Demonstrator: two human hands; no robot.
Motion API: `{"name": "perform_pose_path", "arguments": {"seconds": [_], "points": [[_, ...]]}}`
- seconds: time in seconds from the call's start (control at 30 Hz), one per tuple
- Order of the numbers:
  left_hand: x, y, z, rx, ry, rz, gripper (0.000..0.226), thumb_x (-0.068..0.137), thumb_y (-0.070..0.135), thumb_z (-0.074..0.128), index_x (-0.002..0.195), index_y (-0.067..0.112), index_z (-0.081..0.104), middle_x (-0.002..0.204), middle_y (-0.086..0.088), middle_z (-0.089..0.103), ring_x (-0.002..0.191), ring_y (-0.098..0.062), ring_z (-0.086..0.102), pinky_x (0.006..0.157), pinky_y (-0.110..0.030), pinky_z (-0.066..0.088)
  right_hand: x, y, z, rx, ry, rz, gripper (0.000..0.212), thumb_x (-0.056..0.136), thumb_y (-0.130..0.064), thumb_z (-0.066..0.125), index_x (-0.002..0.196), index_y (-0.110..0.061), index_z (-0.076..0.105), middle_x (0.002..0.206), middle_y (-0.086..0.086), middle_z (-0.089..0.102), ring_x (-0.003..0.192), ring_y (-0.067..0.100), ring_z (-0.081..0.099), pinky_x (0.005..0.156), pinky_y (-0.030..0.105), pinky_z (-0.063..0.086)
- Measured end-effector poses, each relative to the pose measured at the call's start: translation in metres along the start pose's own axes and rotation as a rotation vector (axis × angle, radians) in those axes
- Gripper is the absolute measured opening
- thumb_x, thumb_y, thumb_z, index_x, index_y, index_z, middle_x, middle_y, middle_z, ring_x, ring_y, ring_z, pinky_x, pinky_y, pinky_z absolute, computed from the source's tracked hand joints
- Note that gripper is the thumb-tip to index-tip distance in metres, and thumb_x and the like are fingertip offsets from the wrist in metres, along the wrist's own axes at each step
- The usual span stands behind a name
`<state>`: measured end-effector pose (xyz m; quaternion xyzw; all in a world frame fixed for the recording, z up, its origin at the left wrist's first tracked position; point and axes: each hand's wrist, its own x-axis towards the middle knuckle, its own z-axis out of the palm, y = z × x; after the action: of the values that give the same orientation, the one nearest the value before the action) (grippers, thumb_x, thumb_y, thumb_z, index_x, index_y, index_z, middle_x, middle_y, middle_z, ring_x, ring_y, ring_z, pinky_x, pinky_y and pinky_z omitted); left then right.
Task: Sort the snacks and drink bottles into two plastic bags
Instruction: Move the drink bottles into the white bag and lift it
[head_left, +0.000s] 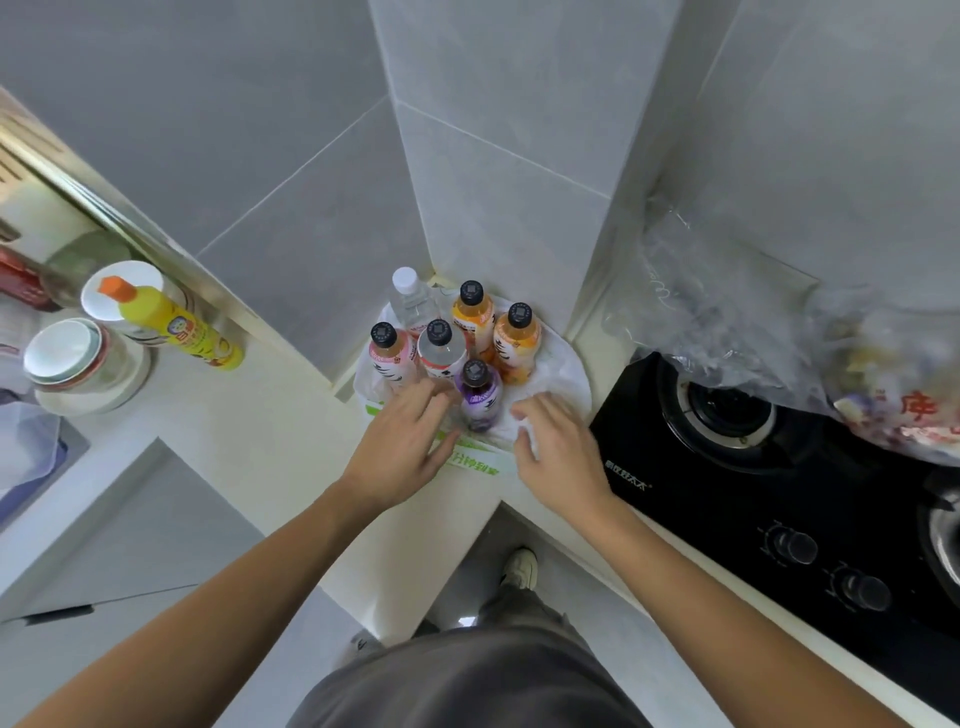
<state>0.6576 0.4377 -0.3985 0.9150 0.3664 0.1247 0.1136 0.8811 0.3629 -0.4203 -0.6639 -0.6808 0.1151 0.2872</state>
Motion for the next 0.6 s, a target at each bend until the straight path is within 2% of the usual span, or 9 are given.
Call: {"name": "perform_pose_path", "arguments": {"seconds": [0.1, 0.2, 0.3, 0.4, 0.5, 0.6], "points": [[-0.016, -0.019, 0.008, 0.035, -0.062, -0.029, 0.032, 0.1, 0.026, 0.054, 0.125, 0.008, 0.056, 0.126, -0.011, 0.053, 0.112, -0.03, 0.054, 0.088, -0.043, 0.052, 0.0, -0.003, 0.03, -0.063, -0.274, 0.014, 0.023, 0.088, -0.01, 0.06, 0.111, -0.012, 0.064, 0.102, 0.005, 0.066, 0.101, 0.026, 0.059, 0.094, 0.043, 0.05], [-0.016, -0.041, 0.014, 0.068, -0.211, -0.071, 0.042, 0.102, 0.042, 0.042, 0.127, 0.011, 0.056, 0.133, -0.009, 0.057, 0.12, -0.031, 0.053, 0.097, -0.045, 0.051, 0.005, -0.008, 0.052, -0.135, -0.409, -0.045, 0.03, 0.093, -0.013, 0.057, 0.122, -0.011, 0.065, 0.114, 0.009, 0.071, 0.112, 0.03, 0.06, 0.106, 0.038, 0.041], [-0.009, -0.064, 0.021, 0.162, -0.453, -0.133, 0.063, 0.103, 0.054, 0.026, 0.139, 0.009, 0.051, 0.139, -0.013, 0.06, 0.133, -0.033, 0.048, 0.113, -0.043, 0.04, 0.007, -0.014, 0.065, -0.125, -0.568, -0.016, 0.031, 0.101, -0.019, 0.048, 0.129, -0.015, 0.06, 0.12, 0.012, 0.069, 0.117, 0.032, 0.059, 0.1, 0.042, 0.045], [-0.004, -0.078, 0.015, 0.237, -0.558, -0.152, 0.052, 0.107, 0.047, 0.029, 0.137, 0.01, 0.05, 0.124, -0.017, 0.068, 0.121, -0.034, 0.056, 0.108, -0.039, 0.035, 0.009, -0.019, 0.073, -0.08, -0.747, 0.13, 0.035, 0.108, -0.028, 0.037, 0.137, -0.022, 0.057, 0.126, 0.013, 0.069, 0.116, 0.033, 0.063, 0.095, 0.046, 0.049], [-0.007, -0.087, 0.005, 0.327, -0.587, -0.108, 0.043, 0.109, 0.04, 0.025, 0.12, 0.014, 0.057, 0.111, -0.013, 0.072, 0.106, -0.032, 0.063, 0.097, -0.036, 0.037, 0.01, -0.024, 0.078, -0.07, -0.746, 0.237, 0.036, 0.109, -0.031, 0.038, 0.141, -0.027, 0.054, 0.127, 0.011, 0.068, 0.115, 0.033, 0.063, 0.095, 0.044, 0.049], [-0.013, -0.098, 0.002, 0.395, -0.605, -0.093, 0.032, 0.107, 0.034, 0.032, 0.122, 0.017, 0.054, 0.111, -0.01, 0.072, 0.103, -0.031, 0.065, 0.095, -0.037, 0.036, 0.016, -0.032, 0.08, -0.07, -0.639, 0.312, 0.043, 0.105, -0.03, 0.046, 0.148, -0.032, 0.045, 0.131, 0.012, 0.063, 0.112, 0.036, 0.063, 0.094, 0.045, 0.051]]}}
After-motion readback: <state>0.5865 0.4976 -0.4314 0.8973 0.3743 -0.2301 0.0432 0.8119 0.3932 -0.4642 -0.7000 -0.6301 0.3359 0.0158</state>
